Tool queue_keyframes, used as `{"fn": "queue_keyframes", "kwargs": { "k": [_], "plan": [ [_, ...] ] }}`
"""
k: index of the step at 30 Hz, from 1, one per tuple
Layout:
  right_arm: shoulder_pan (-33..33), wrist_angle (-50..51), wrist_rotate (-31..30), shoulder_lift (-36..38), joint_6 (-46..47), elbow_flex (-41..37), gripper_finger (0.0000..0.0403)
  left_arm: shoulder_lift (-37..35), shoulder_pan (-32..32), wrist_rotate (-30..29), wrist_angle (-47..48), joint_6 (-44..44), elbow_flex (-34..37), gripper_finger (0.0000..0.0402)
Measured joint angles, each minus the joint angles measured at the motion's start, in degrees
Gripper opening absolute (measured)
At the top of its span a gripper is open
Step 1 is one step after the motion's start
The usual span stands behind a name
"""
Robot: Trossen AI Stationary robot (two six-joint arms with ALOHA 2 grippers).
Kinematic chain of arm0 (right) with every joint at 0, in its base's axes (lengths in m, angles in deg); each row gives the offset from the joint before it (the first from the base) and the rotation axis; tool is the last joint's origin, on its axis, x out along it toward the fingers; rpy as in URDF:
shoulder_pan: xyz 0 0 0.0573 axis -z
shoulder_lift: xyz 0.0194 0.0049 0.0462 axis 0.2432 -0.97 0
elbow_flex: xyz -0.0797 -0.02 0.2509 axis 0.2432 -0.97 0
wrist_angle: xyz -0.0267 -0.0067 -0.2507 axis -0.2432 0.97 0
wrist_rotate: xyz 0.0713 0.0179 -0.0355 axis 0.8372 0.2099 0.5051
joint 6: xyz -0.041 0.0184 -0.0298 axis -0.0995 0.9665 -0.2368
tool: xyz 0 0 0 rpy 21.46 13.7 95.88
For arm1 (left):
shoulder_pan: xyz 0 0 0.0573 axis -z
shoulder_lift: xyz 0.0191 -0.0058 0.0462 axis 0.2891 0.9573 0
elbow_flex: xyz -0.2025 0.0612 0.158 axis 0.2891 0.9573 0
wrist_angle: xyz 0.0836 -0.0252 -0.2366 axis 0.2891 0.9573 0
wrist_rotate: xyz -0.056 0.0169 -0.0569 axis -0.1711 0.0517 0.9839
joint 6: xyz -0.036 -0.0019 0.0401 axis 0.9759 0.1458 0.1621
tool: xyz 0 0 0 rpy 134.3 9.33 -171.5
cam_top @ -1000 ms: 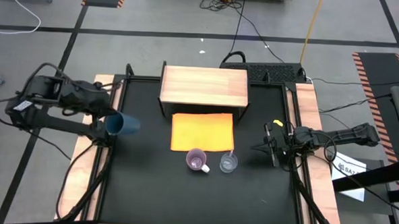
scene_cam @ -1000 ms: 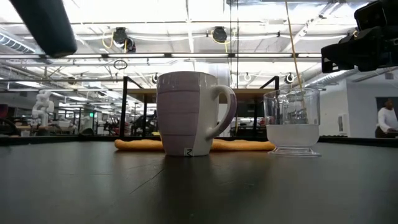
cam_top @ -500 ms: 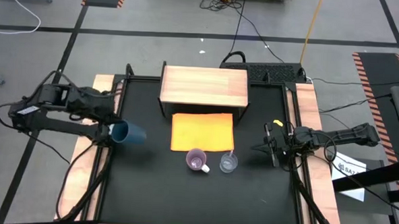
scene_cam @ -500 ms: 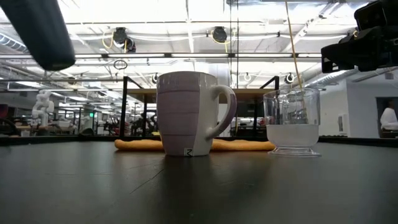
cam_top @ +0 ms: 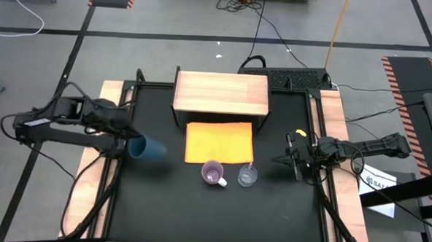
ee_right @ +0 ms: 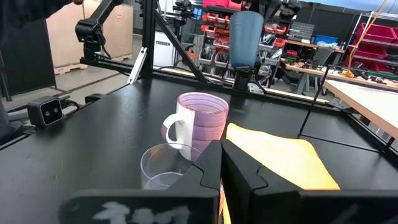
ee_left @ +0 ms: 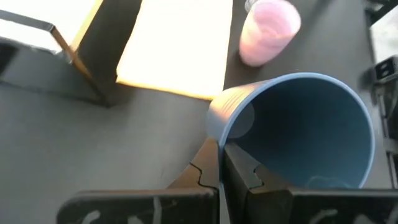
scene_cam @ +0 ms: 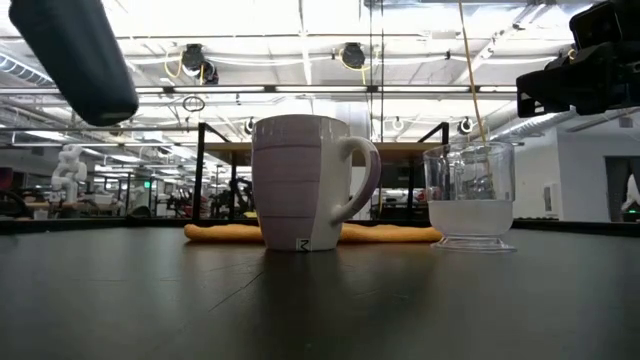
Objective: Stack small to large cups/mugs on shelf
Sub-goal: Put the blue cup on the shelf
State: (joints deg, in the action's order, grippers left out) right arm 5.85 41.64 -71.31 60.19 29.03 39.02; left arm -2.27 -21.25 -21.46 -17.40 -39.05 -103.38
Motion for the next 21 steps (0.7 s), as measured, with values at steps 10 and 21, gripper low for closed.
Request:
{"fn": "queue_keyframes", "kwargs": {
  "k": [10, 21],
  "plan": [
    [0.0, 0.1, 0.0, 0.0, 0.0, 0.0, 0.0000, -4.0, 0.0, -3.5, -7.4, 3.3, 6.1, 0.0001],
    [0.0, 0.4, 0.0, 0.0, 0.7, 0.0, 0.0000, -5.0, 0.0, -6.6, -17.3, 3.5, 15.1, 0.0001]
  ]
}}
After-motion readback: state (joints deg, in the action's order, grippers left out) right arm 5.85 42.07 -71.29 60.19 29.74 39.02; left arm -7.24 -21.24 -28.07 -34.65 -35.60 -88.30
